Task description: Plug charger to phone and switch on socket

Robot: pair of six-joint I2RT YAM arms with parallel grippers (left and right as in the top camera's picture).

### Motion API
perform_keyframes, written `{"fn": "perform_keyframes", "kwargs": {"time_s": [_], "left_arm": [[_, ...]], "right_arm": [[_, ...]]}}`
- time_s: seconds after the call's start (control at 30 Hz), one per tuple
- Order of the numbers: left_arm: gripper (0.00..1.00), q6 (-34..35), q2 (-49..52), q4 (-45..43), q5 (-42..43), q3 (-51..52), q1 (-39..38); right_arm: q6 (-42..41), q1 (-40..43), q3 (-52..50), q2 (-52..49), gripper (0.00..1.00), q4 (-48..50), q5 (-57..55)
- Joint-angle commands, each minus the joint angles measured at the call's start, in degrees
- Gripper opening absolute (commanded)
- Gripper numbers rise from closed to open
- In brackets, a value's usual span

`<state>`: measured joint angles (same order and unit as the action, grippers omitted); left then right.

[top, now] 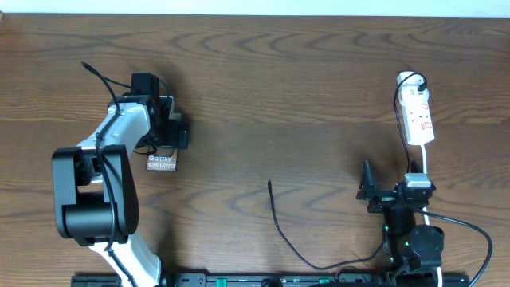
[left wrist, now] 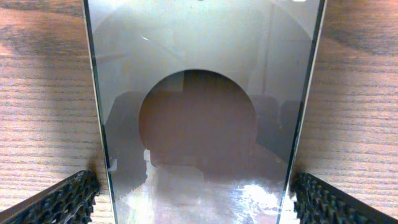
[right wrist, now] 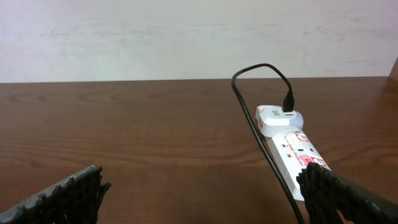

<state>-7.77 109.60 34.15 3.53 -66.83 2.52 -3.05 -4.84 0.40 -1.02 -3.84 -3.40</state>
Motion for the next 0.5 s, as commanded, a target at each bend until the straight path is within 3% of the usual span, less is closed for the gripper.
{"fn": "perform_keyframes", "kwargs": {"time_s": [0.0,0.47], "left_arm": [[0.97,-0.7,1.6,-0.3,-1.4,2.0,-0.2],[0.89,-0.7,1.6,-0.3,-1.4,2.0,-0.2]], "right_arm": [[-0.7,0.3,-0.1,0.1,0.99,-0.2,0.1],[-0.7,0.3,-0.1,0.1,0.99,-0.2,0.1]]}}
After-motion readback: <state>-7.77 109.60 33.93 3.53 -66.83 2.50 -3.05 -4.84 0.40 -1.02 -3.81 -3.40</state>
